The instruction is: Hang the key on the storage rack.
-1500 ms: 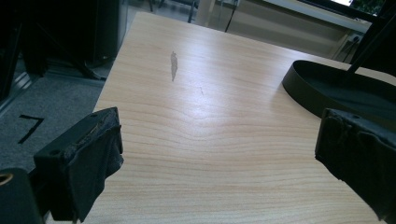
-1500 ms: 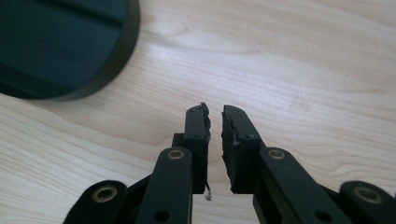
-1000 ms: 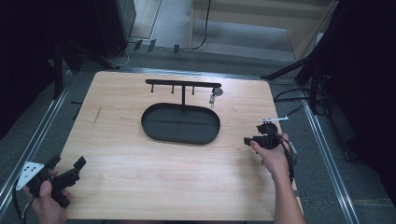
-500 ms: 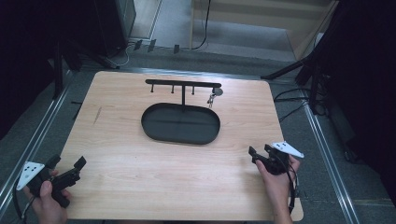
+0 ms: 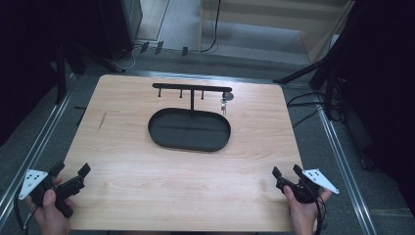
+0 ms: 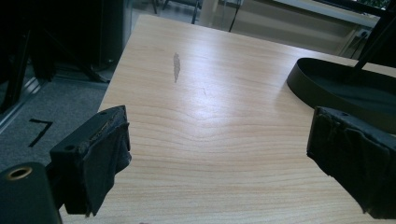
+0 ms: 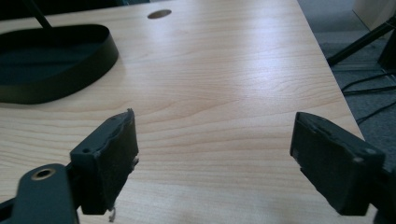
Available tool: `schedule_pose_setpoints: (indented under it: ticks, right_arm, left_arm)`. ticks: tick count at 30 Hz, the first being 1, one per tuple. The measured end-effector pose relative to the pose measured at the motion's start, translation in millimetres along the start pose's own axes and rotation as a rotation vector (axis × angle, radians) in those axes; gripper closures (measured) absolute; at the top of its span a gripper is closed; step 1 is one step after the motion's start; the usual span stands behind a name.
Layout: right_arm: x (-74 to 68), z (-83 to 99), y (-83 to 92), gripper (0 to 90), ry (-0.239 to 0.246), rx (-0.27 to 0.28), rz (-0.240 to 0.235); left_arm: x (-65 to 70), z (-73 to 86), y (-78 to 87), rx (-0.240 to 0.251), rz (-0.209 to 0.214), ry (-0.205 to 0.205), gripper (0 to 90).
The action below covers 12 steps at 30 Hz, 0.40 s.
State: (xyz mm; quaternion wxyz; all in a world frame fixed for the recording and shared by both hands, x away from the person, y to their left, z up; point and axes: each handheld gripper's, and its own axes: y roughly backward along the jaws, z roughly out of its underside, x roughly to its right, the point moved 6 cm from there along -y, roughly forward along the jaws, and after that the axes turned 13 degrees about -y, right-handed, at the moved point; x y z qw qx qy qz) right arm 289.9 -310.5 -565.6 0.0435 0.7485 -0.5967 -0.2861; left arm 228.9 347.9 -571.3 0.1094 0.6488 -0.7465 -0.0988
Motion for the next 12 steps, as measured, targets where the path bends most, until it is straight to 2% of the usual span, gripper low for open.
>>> schedule_pose_setpoints:
  ticks: [3,10,12]
  right_arm:
    - [0.8,0.0,3.6,12.4,-0.022,0.014,-0.025]
    - [3.4,0.7,3.2,12.4,-0.048,0.053,0.006]
    - [2.5,1.5,2.0,12.5,-0.035,0.054,0.017]
  left_arm:
    - [-0.6,0.0,-0.3,-0.001,-0.001,0.006,5.8]
    - [-0.5,0.0,-1.0,-0.008,-0.006,-0.005,5.6]
    - [0.9,0.1,-1.3,-0.012,0.012,-0.006,0.0]
